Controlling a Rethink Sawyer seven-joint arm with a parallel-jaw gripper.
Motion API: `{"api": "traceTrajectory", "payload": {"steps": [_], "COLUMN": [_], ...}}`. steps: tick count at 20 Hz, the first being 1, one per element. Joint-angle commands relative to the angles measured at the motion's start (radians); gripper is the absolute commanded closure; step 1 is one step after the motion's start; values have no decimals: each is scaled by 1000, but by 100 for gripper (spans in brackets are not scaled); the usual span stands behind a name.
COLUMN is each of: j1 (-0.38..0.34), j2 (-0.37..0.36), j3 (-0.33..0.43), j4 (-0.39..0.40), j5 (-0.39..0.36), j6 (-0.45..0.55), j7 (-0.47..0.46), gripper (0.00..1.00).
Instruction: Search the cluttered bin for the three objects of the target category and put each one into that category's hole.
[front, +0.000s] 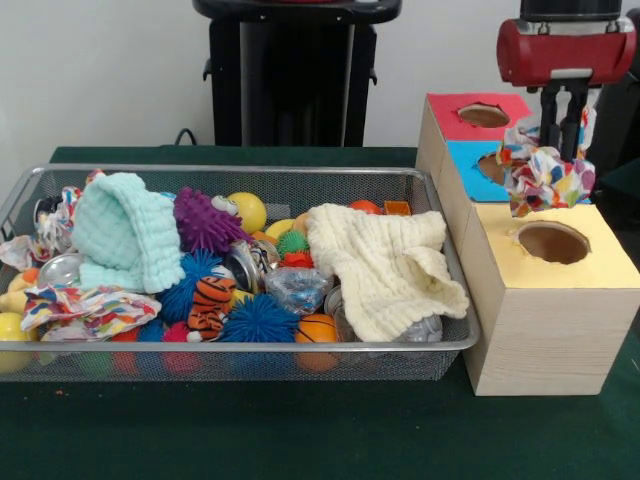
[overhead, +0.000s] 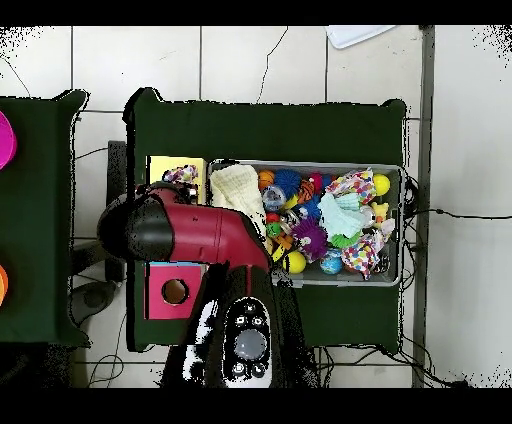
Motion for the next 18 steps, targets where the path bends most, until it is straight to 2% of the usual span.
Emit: {"api": "traceTrajectory", "payload": {"steps": [1,7,13,18], "j1": [-16,9,17,40], "j2": [99,160,189,229], "j3": [5,2,18,7], "j4": [-11,-12,3,-30], "j5": [53,105,142,176], "j6": [-61,-113,-186,-203], "j7": [264,309,297,290], "gripper": [100,100,100,100]}}
